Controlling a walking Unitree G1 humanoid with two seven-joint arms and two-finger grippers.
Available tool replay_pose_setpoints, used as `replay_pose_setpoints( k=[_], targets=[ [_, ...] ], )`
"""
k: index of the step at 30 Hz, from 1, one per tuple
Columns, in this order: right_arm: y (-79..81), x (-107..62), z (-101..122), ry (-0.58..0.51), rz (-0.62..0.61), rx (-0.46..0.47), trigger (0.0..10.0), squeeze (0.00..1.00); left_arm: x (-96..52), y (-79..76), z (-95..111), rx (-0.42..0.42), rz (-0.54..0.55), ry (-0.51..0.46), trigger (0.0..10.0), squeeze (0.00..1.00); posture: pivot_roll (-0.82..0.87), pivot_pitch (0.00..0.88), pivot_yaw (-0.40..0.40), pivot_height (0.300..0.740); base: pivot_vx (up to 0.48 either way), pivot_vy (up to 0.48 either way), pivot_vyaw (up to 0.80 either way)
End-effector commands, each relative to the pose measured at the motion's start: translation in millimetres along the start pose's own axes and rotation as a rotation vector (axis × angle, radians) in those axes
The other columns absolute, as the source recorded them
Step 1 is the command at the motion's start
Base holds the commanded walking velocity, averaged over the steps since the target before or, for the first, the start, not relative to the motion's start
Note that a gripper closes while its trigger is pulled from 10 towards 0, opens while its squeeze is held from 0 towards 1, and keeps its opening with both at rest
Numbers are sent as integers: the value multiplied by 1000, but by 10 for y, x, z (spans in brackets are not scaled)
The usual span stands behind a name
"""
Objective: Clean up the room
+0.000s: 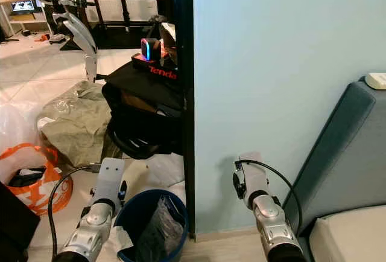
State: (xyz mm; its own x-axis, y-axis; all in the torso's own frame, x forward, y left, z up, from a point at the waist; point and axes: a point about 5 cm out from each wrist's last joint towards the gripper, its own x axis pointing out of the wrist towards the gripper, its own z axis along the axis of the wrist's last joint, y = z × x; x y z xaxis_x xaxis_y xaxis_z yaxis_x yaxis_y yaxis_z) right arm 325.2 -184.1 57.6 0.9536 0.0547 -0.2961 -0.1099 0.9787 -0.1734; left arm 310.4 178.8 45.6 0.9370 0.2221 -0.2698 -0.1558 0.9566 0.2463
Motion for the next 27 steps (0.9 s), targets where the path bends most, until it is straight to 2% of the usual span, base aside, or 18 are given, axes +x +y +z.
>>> replay_pose_setpoints(
  k=[1,3,14,27],
  targets=[
    [8,2,-17,7,11,-12,10000,0,-34,-18,-87,5,2,31,10000,0,-44,90,-12,740,0,0,0],
    [-17,11,-3,7,13,-18,10000,0,-43,-12,-94,-3,13,32,10000,0,-31,80,-32,740,0,0,0],
    [-11,69,71,-6,15,-21,10000,0,-17,103,-95,-4,45,31,10000,0,-22,66,-27,740,0,0,0],
    [11,64,43,-8,21,-9,10000,0,-21,30,-58,0,20,22,10000,0,-11,80,-12,740,0,0,0]
  ],
)
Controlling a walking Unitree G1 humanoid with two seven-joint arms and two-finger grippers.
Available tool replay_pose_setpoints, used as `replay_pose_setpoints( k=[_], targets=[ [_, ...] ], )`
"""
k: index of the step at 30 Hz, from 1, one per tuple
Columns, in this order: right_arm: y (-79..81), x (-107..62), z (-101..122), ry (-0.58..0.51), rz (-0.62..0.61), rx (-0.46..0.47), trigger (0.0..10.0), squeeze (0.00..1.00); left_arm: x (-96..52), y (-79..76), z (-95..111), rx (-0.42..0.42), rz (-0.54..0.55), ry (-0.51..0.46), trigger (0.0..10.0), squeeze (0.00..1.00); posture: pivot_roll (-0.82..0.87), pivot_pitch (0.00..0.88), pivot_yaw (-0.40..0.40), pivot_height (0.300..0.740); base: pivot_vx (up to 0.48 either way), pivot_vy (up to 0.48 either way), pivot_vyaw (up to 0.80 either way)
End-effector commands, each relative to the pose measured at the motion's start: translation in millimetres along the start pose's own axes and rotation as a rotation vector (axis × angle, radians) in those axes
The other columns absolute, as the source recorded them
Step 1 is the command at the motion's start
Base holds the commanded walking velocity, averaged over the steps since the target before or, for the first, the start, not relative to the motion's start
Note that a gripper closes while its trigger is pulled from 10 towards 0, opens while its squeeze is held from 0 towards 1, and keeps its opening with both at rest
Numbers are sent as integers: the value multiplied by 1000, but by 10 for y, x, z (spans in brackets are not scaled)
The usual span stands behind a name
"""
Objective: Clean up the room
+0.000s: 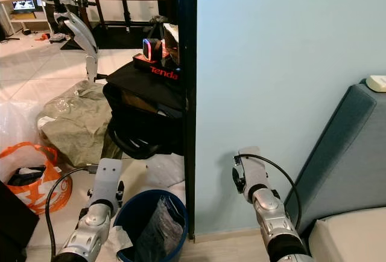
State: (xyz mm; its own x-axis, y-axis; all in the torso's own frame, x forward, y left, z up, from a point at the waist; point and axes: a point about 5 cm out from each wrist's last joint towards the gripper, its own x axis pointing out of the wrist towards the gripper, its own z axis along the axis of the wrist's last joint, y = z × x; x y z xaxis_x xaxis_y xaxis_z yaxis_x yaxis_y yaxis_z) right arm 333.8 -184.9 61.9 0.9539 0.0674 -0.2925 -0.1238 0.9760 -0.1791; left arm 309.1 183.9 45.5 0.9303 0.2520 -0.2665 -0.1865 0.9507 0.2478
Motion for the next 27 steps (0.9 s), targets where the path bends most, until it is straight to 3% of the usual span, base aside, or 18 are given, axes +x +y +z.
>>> replay_pose_setpoints(
  k=[1,13,18,27],
  targets=[
    [53,-7,-22,-4,14,2,10000,0,-23,-24,-42,2,-19,18,10000,0,-12,85,-7,740,0,0,0],
    [145,-39,-69,0,34,11,10000,0,-103,-180,-65,-53,-76,26,10000,0,-15,113,-14,740,0,-29,0],
    [180,-34,-78,5,52,5,10000,0,-138,-164,-99,-55,-61,27,10000,0,-4,112,-29,740,0,-434,0],
    [211,3,-29,1,69,-3,10000,0,-149,-55,-131,-63,-25,37,10000,0,13,109,-38,740,0,0,0]
  ],
)
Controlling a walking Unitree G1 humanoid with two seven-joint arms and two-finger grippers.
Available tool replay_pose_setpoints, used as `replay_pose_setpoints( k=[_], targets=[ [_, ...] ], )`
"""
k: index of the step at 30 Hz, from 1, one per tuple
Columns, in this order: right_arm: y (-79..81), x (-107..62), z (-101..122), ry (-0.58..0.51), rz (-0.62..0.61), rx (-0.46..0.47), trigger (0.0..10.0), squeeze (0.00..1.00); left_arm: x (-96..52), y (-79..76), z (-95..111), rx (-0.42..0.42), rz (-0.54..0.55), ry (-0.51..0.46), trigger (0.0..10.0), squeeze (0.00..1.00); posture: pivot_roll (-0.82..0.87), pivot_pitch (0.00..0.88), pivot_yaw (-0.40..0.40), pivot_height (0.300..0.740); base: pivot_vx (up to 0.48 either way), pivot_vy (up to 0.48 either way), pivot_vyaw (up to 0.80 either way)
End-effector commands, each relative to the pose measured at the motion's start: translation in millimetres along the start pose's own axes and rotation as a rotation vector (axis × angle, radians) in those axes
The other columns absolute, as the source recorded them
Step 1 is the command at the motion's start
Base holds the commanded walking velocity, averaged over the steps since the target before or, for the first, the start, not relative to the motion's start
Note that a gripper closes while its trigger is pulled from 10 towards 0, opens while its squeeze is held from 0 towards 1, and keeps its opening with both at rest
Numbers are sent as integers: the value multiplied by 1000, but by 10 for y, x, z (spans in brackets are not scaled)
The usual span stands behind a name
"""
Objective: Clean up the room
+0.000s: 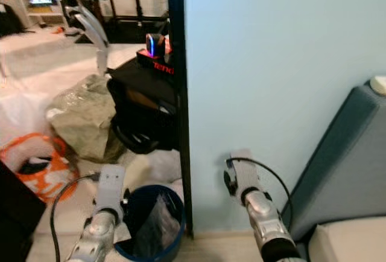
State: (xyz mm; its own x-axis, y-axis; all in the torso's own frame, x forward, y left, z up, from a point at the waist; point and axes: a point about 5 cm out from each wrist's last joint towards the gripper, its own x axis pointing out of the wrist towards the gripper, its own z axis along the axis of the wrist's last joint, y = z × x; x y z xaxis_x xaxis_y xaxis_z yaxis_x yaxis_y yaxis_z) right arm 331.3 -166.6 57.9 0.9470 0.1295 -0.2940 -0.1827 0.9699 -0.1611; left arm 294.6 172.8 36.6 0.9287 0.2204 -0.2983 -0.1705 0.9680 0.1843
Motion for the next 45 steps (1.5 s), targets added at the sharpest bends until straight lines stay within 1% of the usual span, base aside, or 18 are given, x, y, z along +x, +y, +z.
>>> replay_pose_setpoints(
  k=[1,12,24,34,37,39,44,45],
  targets=[
    [21,4,-23,11,8,-3,10000,0,-10,46,-19,-7,12,11,10000,0,13,109,-38,740,0,0,0],
    [-54,-5,-17,7,-7,-11,10000,0,5,64,11,-3,21,5,10000,0,6,102,-40,740,0,0,0],
    [-56,16,19,1,-9,-16,10000,0,-4,106,-16,6,37,12,10000,0,11,93,-49,740,0,0,0],
    [4,45,47,-3,5,-20,10000,0,-6,152,-17,10,52,11,10000,0,30,87,-65,740,0,0,0],
    [51,67,70,-7,23,-22,10000,0,-9,194,-7,15,67,5,10000,0,52,89,-75,740,0,0,0],
    [110,89,93,-10,43,-25,10000,0,-23,237,-3,21,80,-1,10000,0,65,88,-85,740,0,0,0],
    [147,100,103,-12,55,-27,10000,0,-32,259,-8,23,89,-1,10000,0,73,87,-89,740,0,0,0],
    [189,109,110,-13,68,-30,10000,0,-41,280,-15,24,97,-1,10000,0,90,86,-94,740,0,0,0]
  ],
)
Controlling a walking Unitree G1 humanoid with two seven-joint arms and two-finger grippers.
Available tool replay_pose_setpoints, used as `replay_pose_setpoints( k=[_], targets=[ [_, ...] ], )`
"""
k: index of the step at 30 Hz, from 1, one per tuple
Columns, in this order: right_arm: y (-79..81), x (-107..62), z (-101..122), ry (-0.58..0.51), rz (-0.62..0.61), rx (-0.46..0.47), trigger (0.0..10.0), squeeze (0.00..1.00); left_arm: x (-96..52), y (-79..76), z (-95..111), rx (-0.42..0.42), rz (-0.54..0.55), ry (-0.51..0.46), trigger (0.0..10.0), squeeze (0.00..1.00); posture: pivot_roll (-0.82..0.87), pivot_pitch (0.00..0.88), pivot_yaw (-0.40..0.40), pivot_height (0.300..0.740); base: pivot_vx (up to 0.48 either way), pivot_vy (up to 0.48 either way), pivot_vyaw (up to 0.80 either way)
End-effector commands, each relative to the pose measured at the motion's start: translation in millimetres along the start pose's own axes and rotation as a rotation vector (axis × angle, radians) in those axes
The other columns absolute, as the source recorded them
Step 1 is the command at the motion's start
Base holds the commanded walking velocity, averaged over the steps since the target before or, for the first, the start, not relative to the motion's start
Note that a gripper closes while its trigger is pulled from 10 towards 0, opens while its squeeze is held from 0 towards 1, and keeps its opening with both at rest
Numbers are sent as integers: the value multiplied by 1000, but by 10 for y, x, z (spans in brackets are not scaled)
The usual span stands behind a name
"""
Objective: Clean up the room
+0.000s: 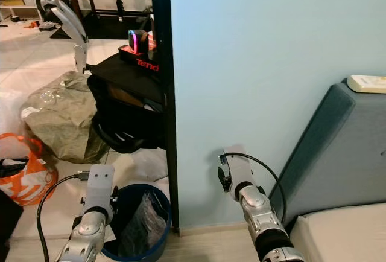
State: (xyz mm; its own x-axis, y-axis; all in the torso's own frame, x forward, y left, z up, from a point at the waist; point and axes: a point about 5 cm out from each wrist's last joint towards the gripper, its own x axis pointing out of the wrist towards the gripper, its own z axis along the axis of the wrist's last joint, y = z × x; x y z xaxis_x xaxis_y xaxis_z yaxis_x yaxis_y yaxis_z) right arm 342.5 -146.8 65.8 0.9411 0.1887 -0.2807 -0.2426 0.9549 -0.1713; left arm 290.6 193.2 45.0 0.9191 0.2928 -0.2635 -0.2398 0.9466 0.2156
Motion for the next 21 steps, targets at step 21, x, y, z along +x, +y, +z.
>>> replay_pose_setpoints(
  k=[21],
  targets=[
    [73,10,-41,0,16,-12,10000,0,-47,41,-55,34,3,19,10000,0,83,79,-79,740,0,0,0]
  ],
)
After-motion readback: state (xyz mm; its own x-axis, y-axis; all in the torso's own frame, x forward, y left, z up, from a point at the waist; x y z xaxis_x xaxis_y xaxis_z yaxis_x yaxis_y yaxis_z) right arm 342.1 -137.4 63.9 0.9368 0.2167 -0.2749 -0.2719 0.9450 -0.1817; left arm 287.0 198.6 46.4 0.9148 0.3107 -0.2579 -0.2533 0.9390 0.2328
